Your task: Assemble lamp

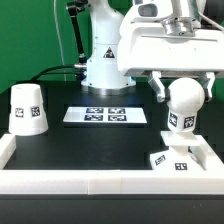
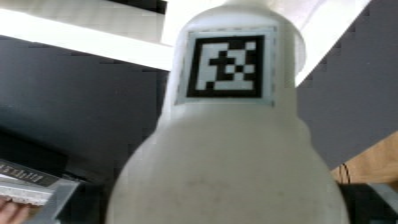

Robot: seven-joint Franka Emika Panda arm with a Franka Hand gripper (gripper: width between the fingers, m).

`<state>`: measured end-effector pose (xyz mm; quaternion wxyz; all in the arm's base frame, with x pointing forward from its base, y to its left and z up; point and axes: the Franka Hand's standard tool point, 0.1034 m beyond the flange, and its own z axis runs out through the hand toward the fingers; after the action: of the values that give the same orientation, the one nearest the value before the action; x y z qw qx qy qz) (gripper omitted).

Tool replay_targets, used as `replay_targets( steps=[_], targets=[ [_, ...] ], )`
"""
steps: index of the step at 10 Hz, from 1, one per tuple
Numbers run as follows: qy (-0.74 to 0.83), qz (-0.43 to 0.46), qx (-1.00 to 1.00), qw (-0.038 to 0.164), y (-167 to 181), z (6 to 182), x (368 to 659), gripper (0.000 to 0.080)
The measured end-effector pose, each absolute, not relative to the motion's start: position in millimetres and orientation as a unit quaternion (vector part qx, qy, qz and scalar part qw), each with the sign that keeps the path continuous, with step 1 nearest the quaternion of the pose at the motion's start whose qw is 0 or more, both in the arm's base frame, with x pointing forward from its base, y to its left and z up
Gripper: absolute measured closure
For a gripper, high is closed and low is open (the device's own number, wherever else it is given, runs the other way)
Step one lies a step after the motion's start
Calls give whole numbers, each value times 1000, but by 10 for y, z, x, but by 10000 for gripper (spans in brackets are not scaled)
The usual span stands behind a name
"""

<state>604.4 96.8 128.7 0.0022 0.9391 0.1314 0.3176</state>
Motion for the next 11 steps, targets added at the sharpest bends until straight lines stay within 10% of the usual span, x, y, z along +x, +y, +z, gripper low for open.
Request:
replay_targets(
  steps=[11],
  targets=[
    [137, 294, 946, -3, 1004, 1299, 5925, 100]
  ],
)
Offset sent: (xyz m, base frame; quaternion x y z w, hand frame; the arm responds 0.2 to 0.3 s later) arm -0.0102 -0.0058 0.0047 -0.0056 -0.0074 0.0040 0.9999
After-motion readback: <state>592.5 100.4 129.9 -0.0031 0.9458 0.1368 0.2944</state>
